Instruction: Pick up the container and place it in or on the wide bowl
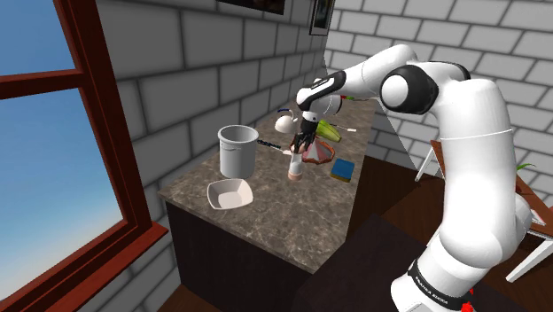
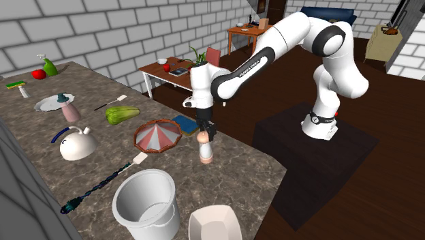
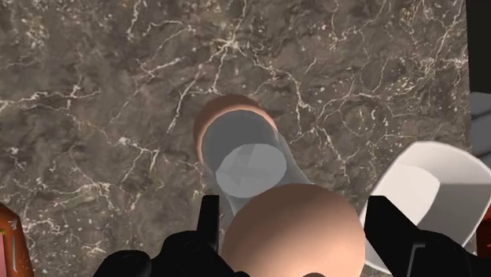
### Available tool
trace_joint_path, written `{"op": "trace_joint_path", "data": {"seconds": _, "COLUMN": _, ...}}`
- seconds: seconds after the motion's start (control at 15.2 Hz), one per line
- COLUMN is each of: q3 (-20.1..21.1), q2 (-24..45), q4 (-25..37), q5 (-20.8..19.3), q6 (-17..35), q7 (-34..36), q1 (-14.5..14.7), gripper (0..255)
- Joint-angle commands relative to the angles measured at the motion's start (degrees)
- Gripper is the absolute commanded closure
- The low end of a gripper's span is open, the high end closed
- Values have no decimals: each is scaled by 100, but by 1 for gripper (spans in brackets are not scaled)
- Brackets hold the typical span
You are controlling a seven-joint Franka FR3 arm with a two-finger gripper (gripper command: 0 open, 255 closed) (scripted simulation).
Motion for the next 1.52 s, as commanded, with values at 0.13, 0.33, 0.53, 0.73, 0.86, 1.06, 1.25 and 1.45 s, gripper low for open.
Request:
{"op": "trace_joint_path", "data": {"seconds": 0.13, "q3": -27, "q2": -128, "q4": 72, "q5": -50, "q6": -194, "q7": 54, "q1": 11, "gripper": 255}}
{"op": "trace_joint_path", "data": {"seconds": 0.33, "q3": 42, "q2": -132, "q4": 190, "q5": -92, "q6": -250, "q7": 417, "q1": 266, "gripper": 255}}
{"op": "trace_joint_path", "data": {"seconds": 0.53, "q3": 110, "q2": -95, "q4": 376, "q5": -134, "q6": -332, "q7": 781, "q1": 514, "gripper": 255}}
{"op": "trace_joint_path", "data": {"seconds": 0.73, "q3": 178, "q2": -11, "q4": 635, "q5": -177, "q6": -442, "q7": 1144, "q1": 751, "gripper": 255}}
{"op": "trace_joint_path", "data": {"seconds": 0.86, "q3": 223, "q2": 72, "q4": 852, "q5": -206, "q6": -533, "q7": 1385, "q1": 904, "gripper": 255}}
{"op": "trace_joint_path", "data": {"seconds": 1.06, "q3": 287, "q2": 242, "q4": 1250, "q5": -249, "q6": -700, "q7": 1744, "q1": 1125, "gripper": 255}}
{"op": "trace_joint_path", "data": {"seconds": 1.25, "q3": 348, "q2": 473, "q4": 1751, "q5": -292, "q6": -909, "q7": 2102, "q1": 1334, "gripper": 255}}
{"op": "trace_joint_path", "data": {"seconds": 1.45, "q3": 406, "q2": 781, "q4": 2384, "q5": -335, "q6": -1174, "q7": 2458, "q1": 1530, "gripper": 255}}
